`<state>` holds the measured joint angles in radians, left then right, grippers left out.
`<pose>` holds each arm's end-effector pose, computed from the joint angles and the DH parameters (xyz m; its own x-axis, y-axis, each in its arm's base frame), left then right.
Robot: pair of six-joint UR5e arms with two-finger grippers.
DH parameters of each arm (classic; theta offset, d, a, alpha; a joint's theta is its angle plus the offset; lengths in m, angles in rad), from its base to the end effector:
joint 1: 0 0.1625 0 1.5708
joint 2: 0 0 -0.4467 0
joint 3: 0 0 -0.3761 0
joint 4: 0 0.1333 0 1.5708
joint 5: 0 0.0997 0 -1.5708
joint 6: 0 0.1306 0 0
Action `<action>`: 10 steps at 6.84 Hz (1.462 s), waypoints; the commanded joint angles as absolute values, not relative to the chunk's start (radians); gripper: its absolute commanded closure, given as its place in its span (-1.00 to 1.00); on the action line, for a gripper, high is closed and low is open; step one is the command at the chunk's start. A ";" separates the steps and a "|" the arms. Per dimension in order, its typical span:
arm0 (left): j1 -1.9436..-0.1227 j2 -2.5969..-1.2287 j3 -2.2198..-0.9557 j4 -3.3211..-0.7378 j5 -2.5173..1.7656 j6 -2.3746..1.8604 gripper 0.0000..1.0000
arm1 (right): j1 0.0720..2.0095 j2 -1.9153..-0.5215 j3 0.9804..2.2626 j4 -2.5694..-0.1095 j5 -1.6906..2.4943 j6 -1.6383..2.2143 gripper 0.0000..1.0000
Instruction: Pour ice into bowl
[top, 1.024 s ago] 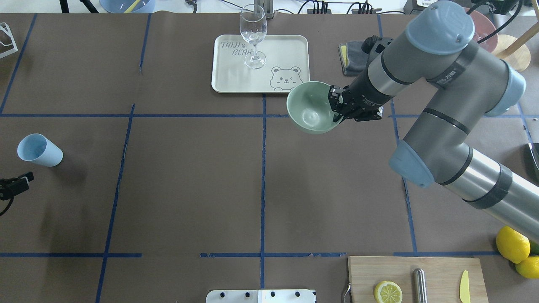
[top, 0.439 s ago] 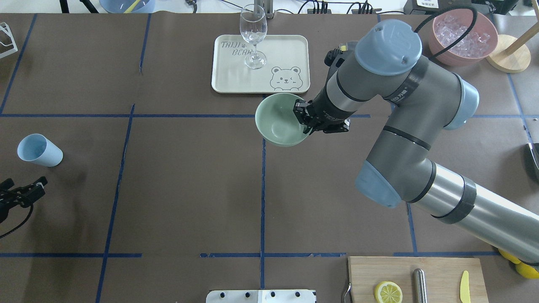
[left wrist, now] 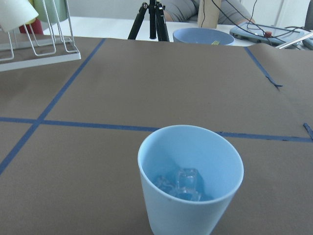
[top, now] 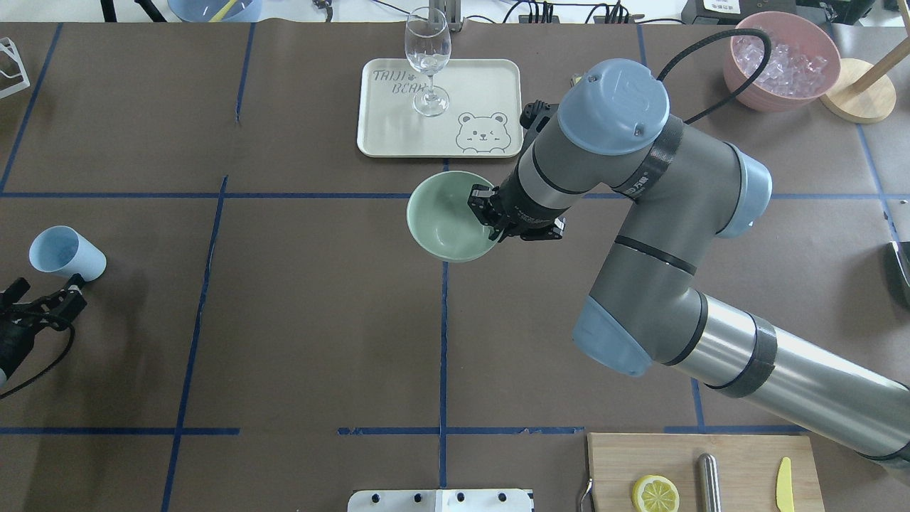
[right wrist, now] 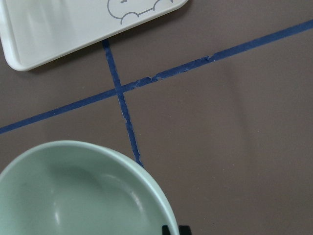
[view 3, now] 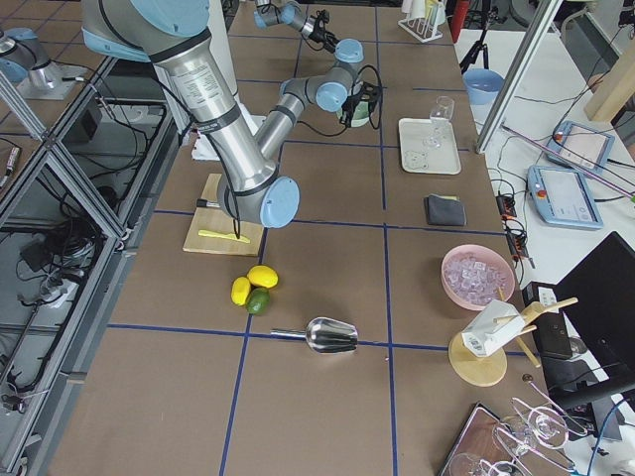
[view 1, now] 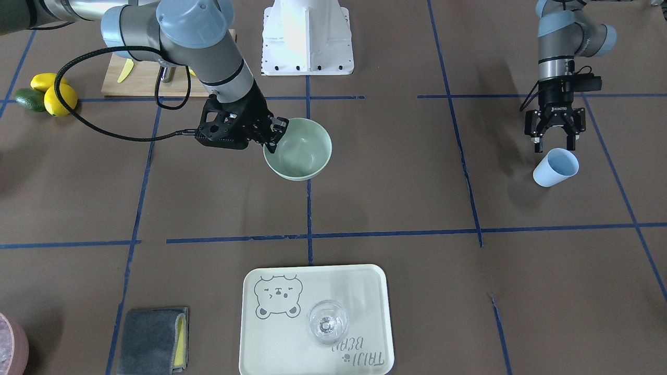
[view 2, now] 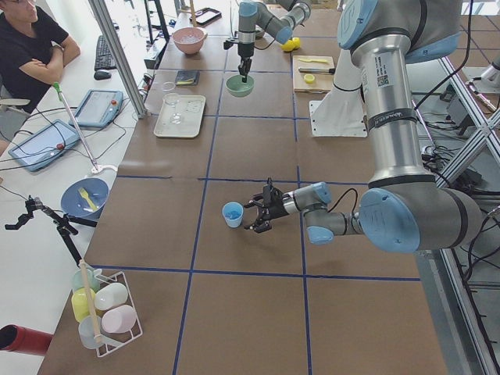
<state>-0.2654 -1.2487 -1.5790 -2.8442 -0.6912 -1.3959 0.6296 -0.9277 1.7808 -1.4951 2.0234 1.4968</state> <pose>0.2684 -0.3154 0.6685 0.6804 -0.0700 -0.7295 0.6679 0.4690 0.5779 -0.4959 -0.4555 0.2271 0.5009 0.2826 0.8181 -0.2100 0.9566 -0.2019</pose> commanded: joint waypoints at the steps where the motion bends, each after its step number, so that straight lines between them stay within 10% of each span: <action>1: -0.265 -1.333 -1.492 -2.844 -0.596 -1.390 -0.87 | 0.614 -0.923 1.779 -1.496 2.006 1.500 1.00; 10: -0.299 -1.402 -1.412 -2.841 -0.535 -1.365 -0.84 | 0.594 -0.897 1.761 -1.494 1.983 1.517 1.00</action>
